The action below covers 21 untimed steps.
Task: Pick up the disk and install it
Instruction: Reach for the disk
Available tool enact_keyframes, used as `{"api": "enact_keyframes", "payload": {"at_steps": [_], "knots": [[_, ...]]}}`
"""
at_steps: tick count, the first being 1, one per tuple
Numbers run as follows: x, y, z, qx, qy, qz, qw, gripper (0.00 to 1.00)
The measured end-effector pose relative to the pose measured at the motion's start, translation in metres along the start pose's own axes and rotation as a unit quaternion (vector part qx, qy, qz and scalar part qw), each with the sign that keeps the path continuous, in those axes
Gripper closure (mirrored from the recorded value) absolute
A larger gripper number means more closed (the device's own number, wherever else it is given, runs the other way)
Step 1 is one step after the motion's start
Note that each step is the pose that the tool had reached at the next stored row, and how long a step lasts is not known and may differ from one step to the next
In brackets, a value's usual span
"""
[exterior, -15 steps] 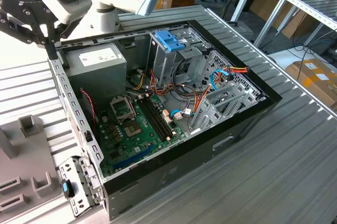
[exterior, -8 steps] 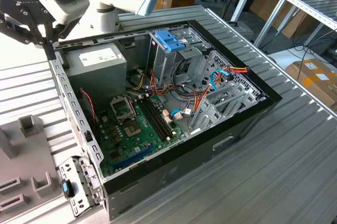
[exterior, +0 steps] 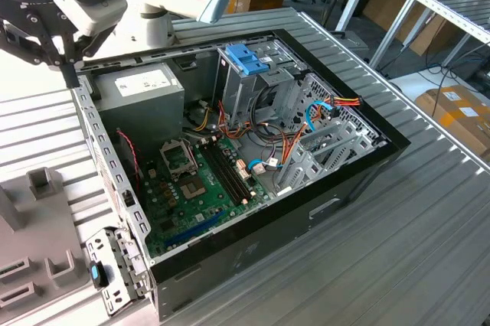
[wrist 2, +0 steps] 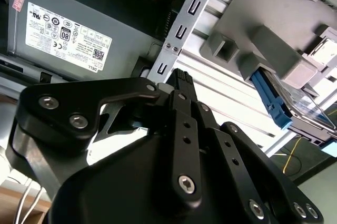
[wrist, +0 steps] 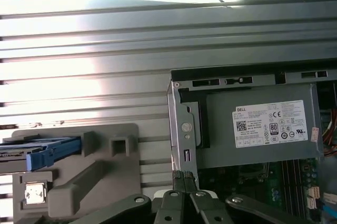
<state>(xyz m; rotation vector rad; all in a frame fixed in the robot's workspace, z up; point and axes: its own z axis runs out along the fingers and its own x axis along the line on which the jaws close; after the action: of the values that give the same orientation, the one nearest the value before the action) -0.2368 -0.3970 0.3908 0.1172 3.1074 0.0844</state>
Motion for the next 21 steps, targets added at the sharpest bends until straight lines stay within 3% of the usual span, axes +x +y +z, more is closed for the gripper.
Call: {"api": "enact_keyframes", "payload": {"at_steps": [21], "knots": [[0.0091, -0.0007, -0.0003, 0.0, 0.0, 0.0, 1.0, 0.89]]}}
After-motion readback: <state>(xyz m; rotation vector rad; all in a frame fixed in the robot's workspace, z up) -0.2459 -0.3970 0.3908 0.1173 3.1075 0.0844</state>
